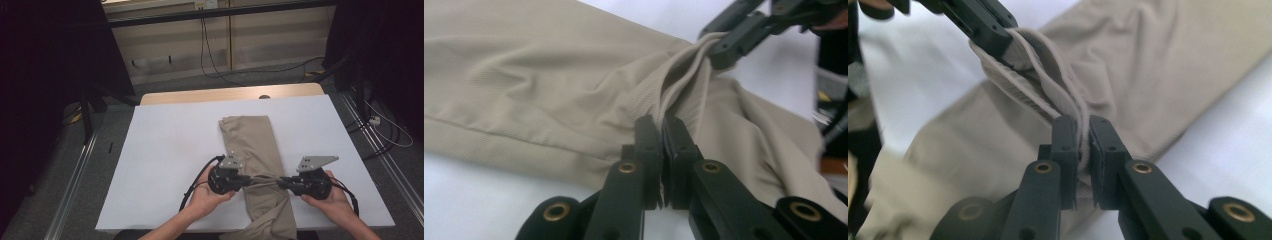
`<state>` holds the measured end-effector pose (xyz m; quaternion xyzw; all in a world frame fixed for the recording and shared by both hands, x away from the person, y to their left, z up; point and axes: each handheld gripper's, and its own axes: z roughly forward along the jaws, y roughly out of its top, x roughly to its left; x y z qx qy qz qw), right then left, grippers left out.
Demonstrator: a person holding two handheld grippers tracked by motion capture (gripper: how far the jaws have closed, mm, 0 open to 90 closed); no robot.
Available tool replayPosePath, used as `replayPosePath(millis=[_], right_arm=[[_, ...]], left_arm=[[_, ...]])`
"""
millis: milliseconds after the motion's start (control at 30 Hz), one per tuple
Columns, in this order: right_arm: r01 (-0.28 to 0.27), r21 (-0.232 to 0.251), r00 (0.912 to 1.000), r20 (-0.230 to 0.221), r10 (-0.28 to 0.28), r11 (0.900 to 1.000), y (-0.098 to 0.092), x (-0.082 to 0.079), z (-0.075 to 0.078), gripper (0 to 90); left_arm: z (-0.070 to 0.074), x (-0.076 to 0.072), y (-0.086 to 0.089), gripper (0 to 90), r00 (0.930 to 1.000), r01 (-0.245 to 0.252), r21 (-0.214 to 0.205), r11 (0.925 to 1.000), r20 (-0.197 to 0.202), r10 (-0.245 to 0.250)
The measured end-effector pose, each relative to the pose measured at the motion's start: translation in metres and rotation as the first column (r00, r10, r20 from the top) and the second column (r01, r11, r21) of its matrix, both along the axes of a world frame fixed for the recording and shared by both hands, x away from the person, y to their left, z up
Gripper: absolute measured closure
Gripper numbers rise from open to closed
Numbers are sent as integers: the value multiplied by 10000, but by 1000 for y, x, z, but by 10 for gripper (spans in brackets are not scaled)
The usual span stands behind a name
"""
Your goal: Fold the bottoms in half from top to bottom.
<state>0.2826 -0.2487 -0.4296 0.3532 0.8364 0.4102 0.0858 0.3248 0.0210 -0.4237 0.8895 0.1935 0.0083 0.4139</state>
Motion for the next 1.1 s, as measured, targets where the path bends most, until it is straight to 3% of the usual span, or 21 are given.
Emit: replayPosePath(millis=[33, 167, 267, 333, 400, 433, 467, 533, 667, 733, 800, 867, 933, 1033, 1100], right_arm=[[-48, -106, 9999, -130, 47, 9999, 0, -6, -4, 828], [-103, -17, 9994, -340, 102, 9999, -3, -18, -4, 823], [-267, 110, 9987, -440, 272, 9996, -3, -29, -3, 819], [-429, -200, 9985, -339, 422, 9989, 0, -38, -4, 806], [-729, -869, 9972, -226, 712, 9935, 4, -43, -6, 761], [-844, -928, 9958, -437, 806, 9921, 6, -45, -8, 730], [-758, -884, 9963, -470, 718, 9932, 7, -46, -8, 703], [-873, -754, 9949, -581, 831, 9933, 7, -46, -7, 644], [-621, 50, 9954, -729, 623, 9981, 3, -40, -1, 470], [-503, 457, 9972, -530, 527, 9977, 1, -36, 5, 393], [-318, 691, 9990, -286, 338, 9971, 1, -31, 11, 306], [-217, 727, 9996, -137, 227, 9971, 1, -24, 15, 289], [17, 666, 10000, -69, -13, 9978, 1, -11, 16, 278], [424, 459, 9991, 30, -426, 9980, 1, 11, 14, 274], [677, 375, 9976, 114, -682, 9970, 1, 25, 13, 286]], left_arm=[[-3, -2, -1, 872, 9992, 326, 14, 9995, -213, -326], [1, -14, 0, 872, 9976, 420, -194, 9989, -548, -430], [2, -32, 1, 871, 9967, 711, 0, 9975, -395, -710], [-4, -40, -1, 855, 9974, 714, 444, 9965, -166, -707], [-13, -43, -4, 795, 9935, 1076, 259, 9939, -396, -1065], [-13, -45, -5, 757, 9916, 1258, 337, 9915, -339, -1246], [-13, -47, -5, 740, 9889, 1486, 404, 9881, -124, -1482], [-10, -44, -3, 704, 9856, 1660, 545, 9846, -413, -1638], [-3, -39, 5, 591, 9867, 1456, -150, 9892, -705, -1463], [3, -31, 12, 460, 9914, 1146, -406, 9926, -584, -1169], [8, -22, 17, 411, 9979, 576, -569, 9967, -256, -592], [13, -9, 20, 301, 10000, -29, -609, 9981, 82, 34], [13, 7, 21, 267, 9966, -650, -629, 9959, 459, 680], [10, 30, 21, 185, 9896, -1367, -746, 9878, 344, 1395], [6, 48, 23, 181, 9771, -2043, -714, 9763, 456, 2079]])
